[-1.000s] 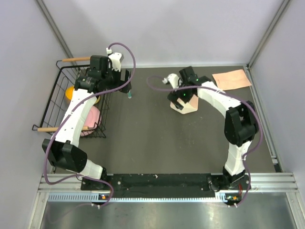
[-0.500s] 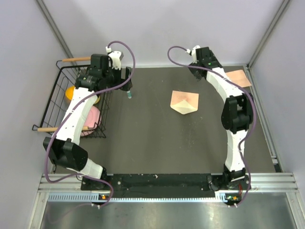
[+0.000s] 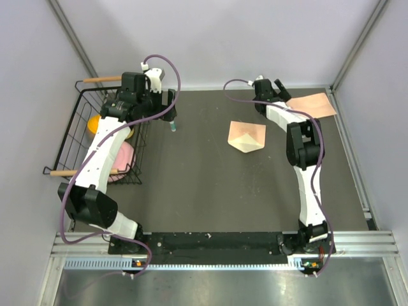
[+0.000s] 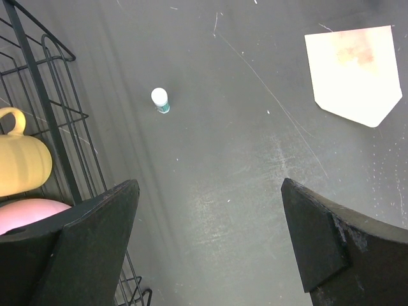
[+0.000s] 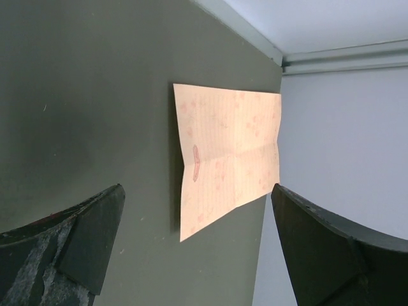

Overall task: Place the letter into the envelope and seal it
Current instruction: Pick up the letter from the corner of the board, then fold the letter.

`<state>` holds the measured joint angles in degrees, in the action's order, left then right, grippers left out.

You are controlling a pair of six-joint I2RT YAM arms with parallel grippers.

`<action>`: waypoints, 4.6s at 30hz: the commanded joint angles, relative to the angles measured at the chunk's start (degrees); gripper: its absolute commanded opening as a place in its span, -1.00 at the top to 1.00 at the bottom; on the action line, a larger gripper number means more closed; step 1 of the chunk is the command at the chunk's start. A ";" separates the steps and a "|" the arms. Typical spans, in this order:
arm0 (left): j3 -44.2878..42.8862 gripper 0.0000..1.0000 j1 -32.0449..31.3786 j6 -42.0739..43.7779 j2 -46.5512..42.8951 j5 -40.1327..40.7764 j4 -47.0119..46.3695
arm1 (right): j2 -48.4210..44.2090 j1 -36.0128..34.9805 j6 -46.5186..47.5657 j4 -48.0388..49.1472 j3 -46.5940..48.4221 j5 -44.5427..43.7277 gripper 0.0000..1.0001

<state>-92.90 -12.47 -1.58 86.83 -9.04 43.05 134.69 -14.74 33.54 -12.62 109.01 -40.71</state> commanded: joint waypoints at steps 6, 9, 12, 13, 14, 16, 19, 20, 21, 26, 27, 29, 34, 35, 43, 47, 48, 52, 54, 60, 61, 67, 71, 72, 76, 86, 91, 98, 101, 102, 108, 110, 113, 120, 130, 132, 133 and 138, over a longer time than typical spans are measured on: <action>-0.79 -0.98 0.08 0.00 -0.17 1.04 -2.18 | 2.59 2.96 6.62 12.27 -6.43 -4.99 -0.92; -1.05 -0.98 0.08 -0.35 0.01 0.86 -2.18 | 2.33 3.93 8.20 16.48 -9.59 -5.17 -0.86; -1.31 -0.98 0.08 -0.52 0.27 0.95 -2.44 | 2.42 4.72 8.91 18.16 -11.89 -5.35 -0.82; -1.32 -0.98 0.08 -0.61 0.27 1.04 -2.44 | 2.42 5.42 9.00 18.51 -12.24 -5.35 -0.81; -1.49 -0.98 0.08 -0.61 0.36 1.13 -2.53 | 2.68 5.69 9.17 18.86 -12.68 -5.26 -0.77; -1.49 -0.98 0.08 -0.96 0.36 1.13 -2.62 | 3.20 6.48 9.53 19.65 -12.60 -5.00 -0.72; -1.67 -0.98 0.08 -3.24 0.54 2.26 -2.79 | 4.17 7.01 10.58 20.53 -12.07 -4.12 -0.60; -1.84 -0.98 0.08 -4.12 0.62 2.88 -2.88 | 4.35 7.01 11.36 20.79 -12.07 -3.42 -0.53; -1.93 -0.98 0.08 -5.78 0.71 3.84 -2.97 | 4.61 7.10 11.81 21.84 -12.16 -3.24 -0.46; -2.02 -0.97 0.08 -7.99 0.45 5.96 -3.93 | 3.91 7.18 14.27 22.91 -11.89 -2.27 0.49; -2.11 -0.97 0.08 -8.08 0.27 5.70 -4.11 | 3.39 7.27 14.36 22.64 -11.89 -2.01 0.71; -1.49 -0.98 0.08 -8.00 -0.77 5.52 -4.90 | 0.84 7.18 12.36 18.97 -11.63 -0.96 1.00; 3.76 -0.98 0.08 -6.42 -4.90 3.86 -10.34 | -10.75 7.18 6.11 6.06 -12.33 8.68 1.00; 5.26 -0.98 0.08 -5.02 -7.00 3.68 -11.57 | -15.64 7.18 3.40 -0.41 -11.90 11.15 1.00; 11.16 -0.98 0.08 6.32 -15.10 -8.26 -16.15 | -33.08 7.18 -6.11 -34.46 -1.54 44.68 1.00; 12.39 -0.98 0.08 12.02 -16.95 -15.29 -14.76 | -36.87 7.10 -10.23 -47.21 6.38 61.68 1.00; 12.66 -0.98 0.08 13.35 -17.13 -19.22 -14.49 | -37.39 7.18 -10.42 -49.15 7.35 64.85 1.00; 17.73 -0.98 0.08 20.64 -20.46 -28.65 -14.74 | -40.55 6.31 -10.69 -57.67 8.33 83.28 1.00; 19.94 -0.98 0.08 24.68 -21.78 -32.25 -16.41 | -42.22 4.47 -8.76 -59.35 6.66 86.92 1.00; 29.34 -0.98 -0.01 42.17 -26.97 -49.21 -18.88 | -48.55 -3.43 -4.10 -62.96 -2.39 94.22 1.00; 30.31 -0.98 -0.19 46.71 -27.67 -52.37 -18.79 | -49.08 -4.32 -3.23 -63.31 -3.62 96.06 1.00; 33.75 -0.89 -3.08 51.41 -27.50 -60.38 -19.14 | -53.30 -14.24 0.55 -64.90 -7.14 92.75 1.00; 34.89 -0.82 -8.26 53.87 -27.76 -61.37 -17.74 | -54.36 -16.28 0.83 -65.69 -6.62 92.83 1.00; 35.42 -0.81 -8.88 53.97 -28.03 -61.28 -17.82 | -54.45 -16.46 0.91 -66.04 -6.27 92.91 1.00; 35.60 -0.64 -11.26 53.97 -27.77 -61.89 -15.90 | -54.62 -16.81 1.61 -66.48 -3.55 92.39 1.00; 34.46 0.33 -14.95 54.32 -26.97 -62.24 -12.11 | -55.06 -17.95 3.46 -67.27 -2.49 92.03 1.00; 33.67 1.00 -15.57 50.83 -27.94 -62.42 -11.58 | -54.71 -17.95 3.20 -66.31 -3.98 93.18 1.00; 32.34 1.00 -15.48 25.35 -28.73 -67.43 -24.64 | -54.18 -15.15 -6.37 -52.09 -6.97 85.62 -0.34; 33.66 1.00 -15.39 13.04 -29.96 -62.96 -30.20 | -56.38 -12.51 -8.75 -44.26 -6.36 84.57 -0.97; 34.19 1.00 -15.39 10.14 -30.22 -60.25 -34.22 | -57.25 -12.33 -8.75 -42.68 -6.44 82.13 -0.98; 35.60 1.00 -13.64 -9.30 -28.21 -52.49 -42.61 | -65.86 -13.20 -3.58 -36.16 -13.27 78.59 -0.98; 35.95 1.00 -12.93 -12.38 -27.42 -51.26 -44.80 | -69.81 -15.92 -1.29 -36.42 -16.45 74.48 -0.97; 36.74 1.00 -12.67 -13.09 -26.97 -50.21 -44.89 | -72.98 -17.07 -0.76 -37.03 -20.06 72.61 -0.98; 38.94 1.00 -12.49 -13.88 -28.11 -53.79 -48.32 | -71.51 -17.60 3.28 -41.34 -18.31 74.89 -0.98; 39.99 1.00 -12.76 -8.70 -31.28 -55.91 -51.57 | -64.74 -26.30 3.37 -41.78 -15.76 74.19 -0.94; 39.99 1.00 -12.84 -8.52 -31.54 -55.91 -52.10 | -64.56 -28.05 4.07 -41.78 -16.64 73.58 -0.78; 39.91 1.00 -12.84 -8.35 -31.72 -55.91 -52.27 | -64.56 -28.58 4.34 -41.78 -16.99 72.97 -0.56; 40.08 1.00 -12.84 -6.42 -32.24 -55.74 -52.19 | -64.82 -29.73 5.13 -41.87 -17.61 71.29 -0.09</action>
<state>-53.08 -25.17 -10.31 55.72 -63.90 -6.33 70.91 -43.55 37.54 -54.89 90.00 31.27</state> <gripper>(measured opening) 0.009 0.596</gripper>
